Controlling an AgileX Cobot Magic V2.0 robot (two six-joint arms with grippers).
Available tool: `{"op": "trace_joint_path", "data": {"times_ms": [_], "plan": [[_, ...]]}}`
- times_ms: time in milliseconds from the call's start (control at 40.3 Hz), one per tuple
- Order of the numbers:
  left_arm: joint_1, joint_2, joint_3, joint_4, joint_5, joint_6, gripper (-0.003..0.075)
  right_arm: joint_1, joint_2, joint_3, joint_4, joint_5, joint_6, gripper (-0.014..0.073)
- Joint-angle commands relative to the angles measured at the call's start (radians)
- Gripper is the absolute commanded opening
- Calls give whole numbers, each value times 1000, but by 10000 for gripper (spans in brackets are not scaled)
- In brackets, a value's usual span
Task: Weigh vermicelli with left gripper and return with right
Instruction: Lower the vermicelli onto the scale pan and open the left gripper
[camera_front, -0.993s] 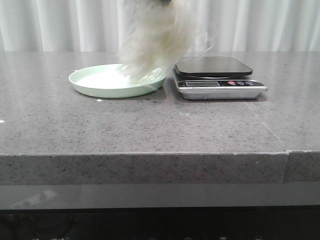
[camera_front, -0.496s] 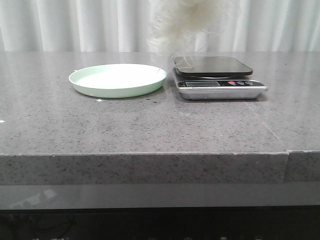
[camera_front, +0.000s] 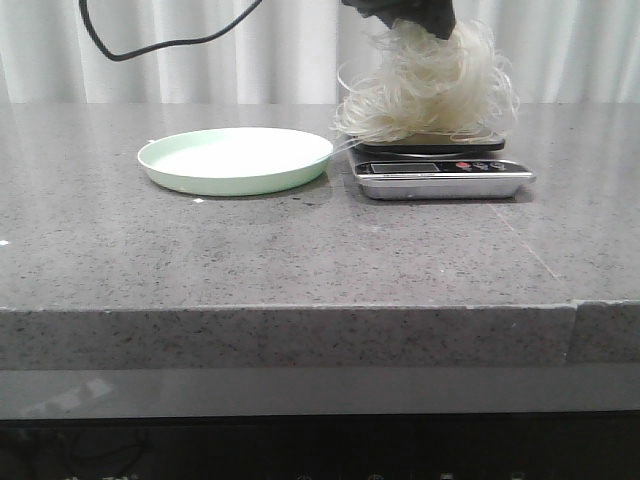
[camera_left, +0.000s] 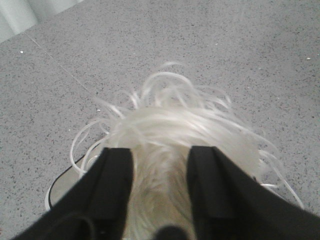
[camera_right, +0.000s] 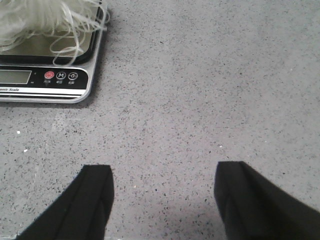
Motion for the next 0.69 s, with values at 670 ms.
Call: {"op": "trace_joint_path", "data": {"times_ms": [670], "plan": [[101,-417,16,25,355,-55,461,-3,5,-35,-9,-57,-4,549]]}}
